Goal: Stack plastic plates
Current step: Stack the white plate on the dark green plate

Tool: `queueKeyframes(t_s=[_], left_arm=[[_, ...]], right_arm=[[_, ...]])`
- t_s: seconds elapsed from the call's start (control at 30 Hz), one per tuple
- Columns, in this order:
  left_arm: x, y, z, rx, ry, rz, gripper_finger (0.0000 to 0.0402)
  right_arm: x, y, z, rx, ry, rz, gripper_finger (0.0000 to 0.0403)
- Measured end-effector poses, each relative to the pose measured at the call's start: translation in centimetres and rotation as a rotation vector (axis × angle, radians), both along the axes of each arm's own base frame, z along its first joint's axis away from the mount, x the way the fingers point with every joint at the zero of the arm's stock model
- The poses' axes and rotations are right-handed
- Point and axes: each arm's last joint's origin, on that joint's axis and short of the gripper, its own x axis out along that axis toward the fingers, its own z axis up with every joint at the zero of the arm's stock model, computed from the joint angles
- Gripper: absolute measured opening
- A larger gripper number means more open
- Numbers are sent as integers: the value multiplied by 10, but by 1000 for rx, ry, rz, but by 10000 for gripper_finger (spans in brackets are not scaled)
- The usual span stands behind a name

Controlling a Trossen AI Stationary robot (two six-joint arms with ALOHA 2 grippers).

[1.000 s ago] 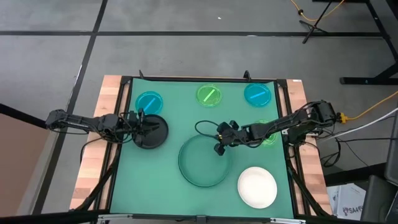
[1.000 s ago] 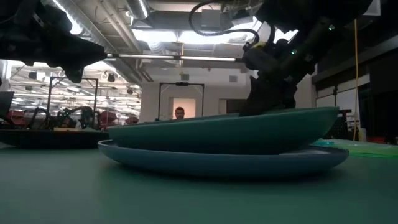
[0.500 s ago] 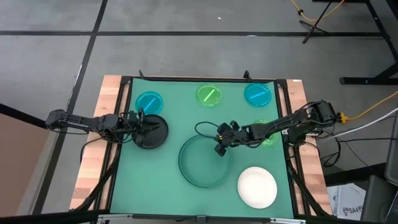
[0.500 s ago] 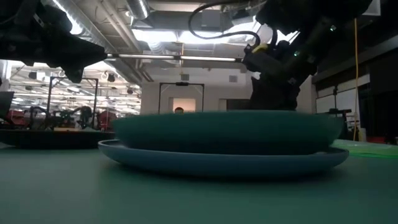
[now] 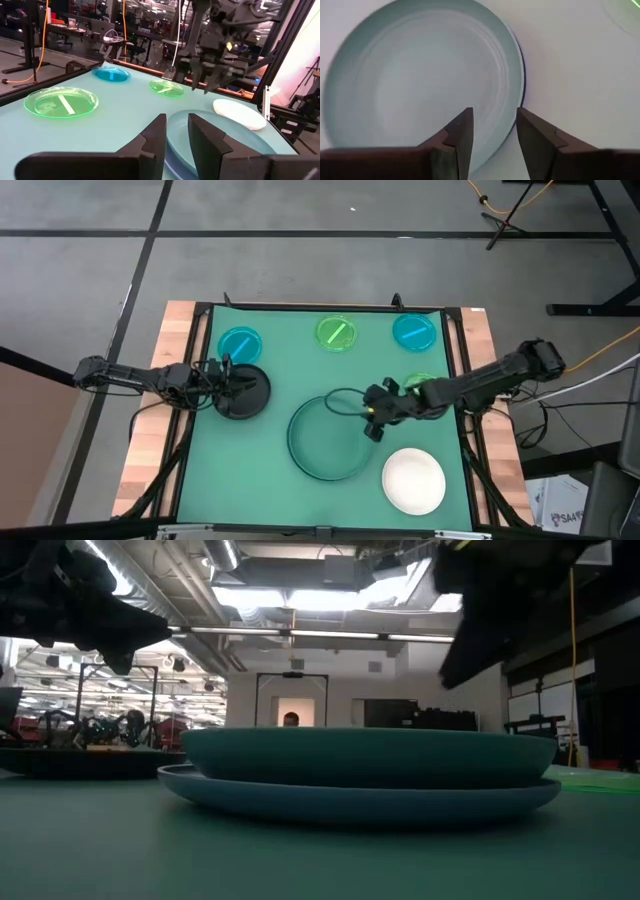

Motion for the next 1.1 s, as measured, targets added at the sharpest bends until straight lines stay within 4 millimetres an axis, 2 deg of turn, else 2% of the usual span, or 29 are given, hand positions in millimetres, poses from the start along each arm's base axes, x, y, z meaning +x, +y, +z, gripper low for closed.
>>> queueKeyframes(t_s=[0.27,0.5,0.67,0.8,0.93,1.1], left_arm=[[0,0,0,0,0,-7,75],[0,0,0,0,1,-14,75],[0,-1,0,0,1,-19,75],[0,-1,0,-1,0,-19,75],[0,-1,0,-5,0,-19,75],[0,-1,0,-6,0,-19,75]], right_arm=[[-32,24,9,-18,34,-35,140],[-47,49,7,13,51,12,140],[-64,60,3,40,121,-28,140],[-77,68,1,129,212,-57,140],[-85,79,0,182,262,-5,140],[-91,89,-9,130,335,98,140]])
